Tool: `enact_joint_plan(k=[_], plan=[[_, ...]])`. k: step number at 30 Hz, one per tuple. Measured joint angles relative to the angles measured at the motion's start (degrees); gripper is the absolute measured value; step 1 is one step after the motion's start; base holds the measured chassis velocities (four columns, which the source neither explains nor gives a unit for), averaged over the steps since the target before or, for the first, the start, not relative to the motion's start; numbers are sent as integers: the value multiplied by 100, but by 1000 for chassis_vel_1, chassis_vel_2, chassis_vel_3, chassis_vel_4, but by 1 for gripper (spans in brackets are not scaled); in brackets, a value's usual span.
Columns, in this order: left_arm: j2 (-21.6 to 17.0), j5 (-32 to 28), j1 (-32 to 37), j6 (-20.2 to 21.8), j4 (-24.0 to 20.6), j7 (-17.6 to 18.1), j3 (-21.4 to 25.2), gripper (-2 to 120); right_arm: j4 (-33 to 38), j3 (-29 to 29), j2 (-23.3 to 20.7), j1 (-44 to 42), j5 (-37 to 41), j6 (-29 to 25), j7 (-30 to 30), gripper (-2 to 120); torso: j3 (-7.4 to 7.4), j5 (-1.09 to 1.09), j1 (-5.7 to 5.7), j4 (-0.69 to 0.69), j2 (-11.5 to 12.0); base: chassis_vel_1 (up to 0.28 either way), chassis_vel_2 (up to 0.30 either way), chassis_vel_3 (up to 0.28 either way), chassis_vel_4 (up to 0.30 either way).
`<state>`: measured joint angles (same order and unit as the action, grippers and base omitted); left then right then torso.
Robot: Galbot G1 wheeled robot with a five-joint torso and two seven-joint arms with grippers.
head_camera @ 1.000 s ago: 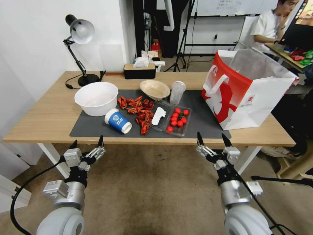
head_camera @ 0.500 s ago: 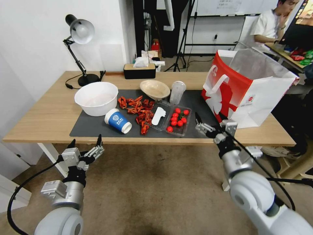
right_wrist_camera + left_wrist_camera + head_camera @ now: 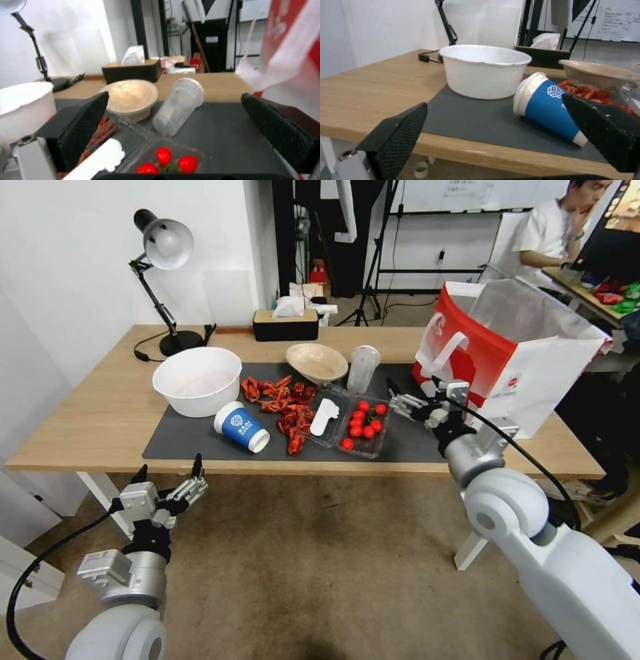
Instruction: Pick up the trash from the table and place it into the takeout bag.
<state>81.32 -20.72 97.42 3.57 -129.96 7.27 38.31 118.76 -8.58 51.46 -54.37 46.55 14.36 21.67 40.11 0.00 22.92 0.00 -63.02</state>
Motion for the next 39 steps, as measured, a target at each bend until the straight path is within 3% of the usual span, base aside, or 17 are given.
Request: enact_joint_plan(k=[16, 39], plan=[[46, 3, 19, -2, -39, 7, 63, 100, -477, 684, 201, 681, 169, 294, 274, 100, 0, 0, 0, -1, -1, 0, 0, 0, 0], [6, -26, 13, -11, -83, 12, 79, 100, -2399, 1758, 1082, 2789, 552, 967, 1329, 100, 0, -1, 0, -1, -1, 0, 0, 0, 0]])
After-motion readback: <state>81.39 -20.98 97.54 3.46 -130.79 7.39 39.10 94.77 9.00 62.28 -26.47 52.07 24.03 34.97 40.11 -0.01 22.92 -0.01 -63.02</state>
